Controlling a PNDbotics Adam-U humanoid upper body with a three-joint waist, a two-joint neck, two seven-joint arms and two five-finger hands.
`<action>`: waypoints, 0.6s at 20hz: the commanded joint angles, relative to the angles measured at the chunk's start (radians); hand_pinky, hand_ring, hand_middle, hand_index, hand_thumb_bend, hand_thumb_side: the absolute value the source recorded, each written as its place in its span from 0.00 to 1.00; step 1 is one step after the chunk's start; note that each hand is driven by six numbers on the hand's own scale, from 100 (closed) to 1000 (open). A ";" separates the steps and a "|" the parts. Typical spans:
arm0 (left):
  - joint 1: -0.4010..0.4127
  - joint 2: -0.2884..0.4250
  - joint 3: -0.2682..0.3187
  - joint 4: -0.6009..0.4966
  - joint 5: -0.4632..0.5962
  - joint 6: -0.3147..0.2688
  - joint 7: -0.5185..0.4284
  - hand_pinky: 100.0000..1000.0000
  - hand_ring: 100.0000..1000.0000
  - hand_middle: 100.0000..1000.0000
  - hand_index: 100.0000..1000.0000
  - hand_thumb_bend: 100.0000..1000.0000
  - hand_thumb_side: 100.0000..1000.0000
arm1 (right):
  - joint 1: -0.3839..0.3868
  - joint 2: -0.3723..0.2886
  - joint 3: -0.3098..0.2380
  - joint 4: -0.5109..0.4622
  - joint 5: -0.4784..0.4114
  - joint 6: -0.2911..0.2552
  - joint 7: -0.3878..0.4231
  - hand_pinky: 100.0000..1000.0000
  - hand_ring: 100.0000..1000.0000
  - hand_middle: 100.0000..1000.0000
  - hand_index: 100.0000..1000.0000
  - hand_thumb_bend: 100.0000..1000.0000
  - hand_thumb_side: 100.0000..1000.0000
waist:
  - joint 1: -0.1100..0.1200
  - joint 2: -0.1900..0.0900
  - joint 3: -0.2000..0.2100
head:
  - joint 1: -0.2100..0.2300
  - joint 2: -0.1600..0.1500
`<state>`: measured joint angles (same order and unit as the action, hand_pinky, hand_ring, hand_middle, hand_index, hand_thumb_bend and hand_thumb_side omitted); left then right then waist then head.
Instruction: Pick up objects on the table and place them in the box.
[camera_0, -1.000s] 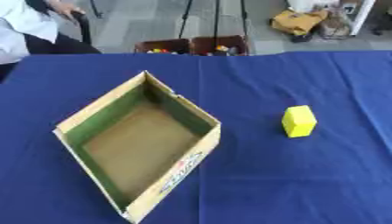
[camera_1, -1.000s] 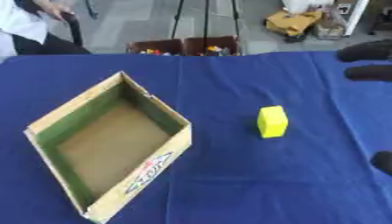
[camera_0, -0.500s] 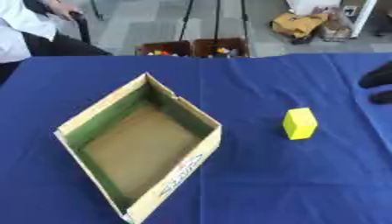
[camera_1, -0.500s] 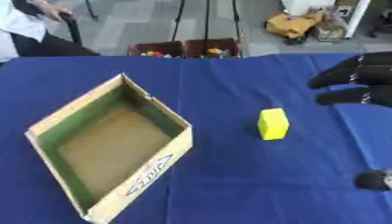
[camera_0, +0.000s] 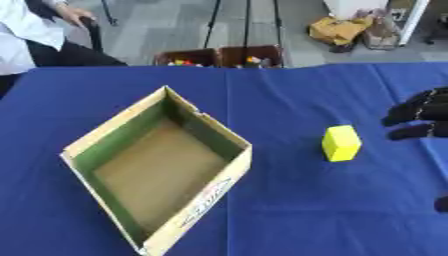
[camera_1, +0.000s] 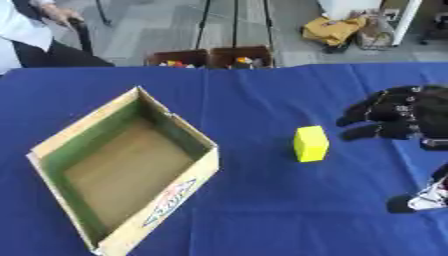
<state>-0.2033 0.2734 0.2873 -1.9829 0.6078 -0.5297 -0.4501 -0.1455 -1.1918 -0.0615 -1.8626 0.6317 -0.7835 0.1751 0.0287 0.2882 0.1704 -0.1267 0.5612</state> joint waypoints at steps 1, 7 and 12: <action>-0.011 0.019 0.000 -0.017 0.004 0.003 -0.005 0.72 0.71 0.86 0.96 0.00 1.00 | -0.030 -0.026 0.007 0.014 -0.015 0.010 0.020 0.79 0.88 0.86 0.93 0.54 0.53 | -0.013 -0.013 0.002 | -0.007 -0.008; -0.014 0.017 -0.005 -0.017 0.005 0.011 -0.011 0.72 0.71 0.86 0.96 0.00 1.00 | -0.106 -0.018 0.043 0.055 -0.064 0.058 0.038 0.80 0.88 0.83 0.92 0.53 0.54 | -0.015 -0.013 0.009 | -0.020 -0.009; -0.015 0.013 -0.007 -0.017 0.004 0.017 -0.017 0.72 0.71 0.86 0.96 0.00 1.00 | -0.162 0.000 0.056 0.088 -0.093 0.094 0.047 0.79 0.87 0.81 0.91 0.52 0.56 | -0.017 -0.012 0.012 | -0.028 -0.010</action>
<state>-0.2071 0.2727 0.2807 -1.9829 0.6093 -0.5154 -0.4641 -0.2938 -1.1712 0.0027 -1.7813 0.5556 -0.7001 0.2220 0.0287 0.2882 0.1813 -0.1510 0.5609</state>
